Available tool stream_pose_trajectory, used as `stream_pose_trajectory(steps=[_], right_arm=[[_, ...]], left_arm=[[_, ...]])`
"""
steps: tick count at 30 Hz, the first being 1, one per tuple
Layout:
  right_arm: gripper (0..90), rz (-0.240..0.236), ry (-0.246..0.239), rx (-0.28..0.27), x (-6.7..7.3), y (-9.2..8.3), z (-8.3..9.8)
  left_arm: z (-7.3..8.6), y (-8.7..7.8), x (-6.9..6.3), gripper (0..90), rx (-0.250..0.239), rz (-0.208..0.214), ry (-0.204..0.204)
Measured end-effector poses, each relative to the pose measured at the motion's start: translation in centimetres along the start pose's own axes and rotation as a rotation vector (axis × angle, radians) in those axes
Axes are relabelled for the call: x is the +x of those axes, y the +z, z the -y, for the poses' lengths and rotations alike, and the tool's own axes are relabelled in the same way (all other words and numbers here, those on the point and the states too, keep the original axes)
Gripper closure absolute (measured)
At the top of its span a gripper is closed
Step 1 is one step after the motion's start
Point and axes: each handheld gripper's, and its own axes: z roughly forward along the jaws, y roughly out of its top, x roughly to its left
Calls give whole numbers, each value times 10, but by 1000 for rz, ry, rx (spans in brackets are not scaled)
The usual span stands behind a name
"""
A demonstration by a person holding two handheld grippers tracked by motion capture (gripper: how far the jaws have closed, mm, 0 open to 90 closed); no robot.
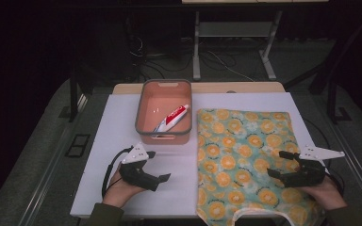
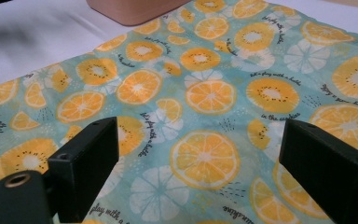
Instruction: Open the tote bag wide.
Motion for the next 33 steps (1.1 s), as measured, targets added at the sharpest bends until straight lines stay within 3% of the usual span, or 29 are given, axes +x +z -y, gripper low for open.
stream_pose_trajectory(steps=[15,29,33], right_arm=[[115,13,-13,1,1,2,-3],[115,16,-11,-1,1,3,-3],[115,17,-11,-1,1,3,-3]], left_arm=[[-9,15,-12,130,-2,15,11],[-24,60,-27,158,41,56,33],[-27,74,-34,160,71,75,58]])
